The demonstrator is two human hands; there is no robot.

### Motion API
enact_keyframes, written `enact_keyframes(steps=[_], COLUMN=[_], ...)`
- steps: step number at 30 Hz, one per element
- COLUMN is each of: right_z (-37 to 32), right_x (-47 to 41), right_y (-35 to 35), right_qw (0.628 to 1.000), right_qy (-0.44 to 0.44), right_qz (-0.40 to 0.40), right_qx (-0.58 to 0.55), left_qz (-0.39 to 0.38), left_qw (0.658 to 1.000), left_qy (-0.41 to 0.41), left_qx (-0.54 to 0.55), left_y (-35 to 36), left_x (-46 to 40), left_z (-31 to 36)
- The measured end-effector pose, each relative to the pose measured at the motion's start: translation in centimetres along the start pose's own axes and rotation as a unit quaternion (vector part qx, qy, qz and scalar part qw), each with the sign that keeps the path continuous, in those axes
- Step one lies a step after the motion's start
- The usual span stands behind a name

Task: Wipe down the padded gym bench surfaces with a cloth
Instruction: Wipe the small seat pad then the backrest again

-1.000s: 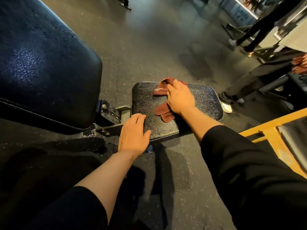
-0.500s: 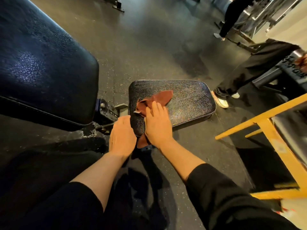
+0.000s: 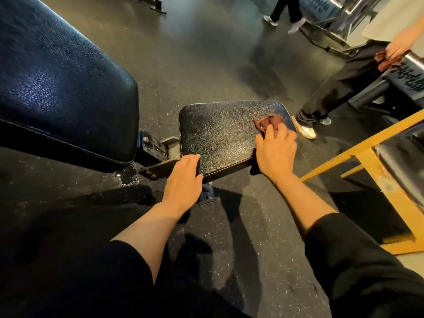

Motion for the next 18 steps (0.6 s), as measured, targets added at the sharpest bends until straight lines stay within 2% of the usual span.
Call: enact_keyframes(steps=[2, 4, 6, 8, 10, 11, 14, 16, 18], right_z=[-2.7, -6.4, -9.2, -9.5, -6.9, -4.7, 2.7, 4.3, 2.6], right_x=[1.9, 5.0, 7.5, 7.8, 6.7, 6.0, 4.4, 3.9, 4.1], right_y=[2.3, 4.2, 5.1, 4.7, 3.3, 2.3, 0.2, 0.8, 2.2], right_qw=[0.999, 0.989, 0.962, 0.94, 0.94, 0.947, 0.963, 0.968, 0.971], right_qy=[-0.039, -0.132, -0.24, -0.279, -0.229, -0.183, -0.035, 0.033, 0.024], right_qz=[0.002, 0.002, -0.022, -0.043, -0.02, 0.016, 0.128, 0.118, 0.074], right_qx=[-0.017, -0.073, -0.13, -0.191, -0.252, -0.263, -0.235, -0.217, -0.226], left_qz=[-0.004, 0.007, 0.032, 0.069, 0.079, 0.066, 0.021, 0.008, 0.005], left_qw=[1.0, 1.0, 0.999, 0.997, 0.996, 0.997, 0.997, 0.998, 0.998], left_qy=[-0.002, -0.004, -0.006, -0.024, -0.006, 0.019, 0.066, 0.058, 0.043], left_qx=[-0.002, -0.011, -0.005, 0.024, 0.029, 0.017, -0.029, -0.038, -0.041], left_y=[0.5, 0.7, 0.6, 0.3, 0.5, 0.9, 2.1, 2.5, 2.7], left_x=[-0.2, -0.3, -0.3, -0.2, -0.3, -0.5, -1.0, -1.2, -1.4], left_z=[0.3, 0.6, 1.0, 1.2, 1.9, 2.4, 3.1, 2.9, 2.8])
Point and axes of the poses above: each hand's wrist, its own x-axis away from the middle knuckle, its own y-axis out of the palm, z = x × y, the point moved 6 cm from there along -x, towards the middle knuckle, and after that the axes turned 9 degrees about -z, right-handed, at the moved point
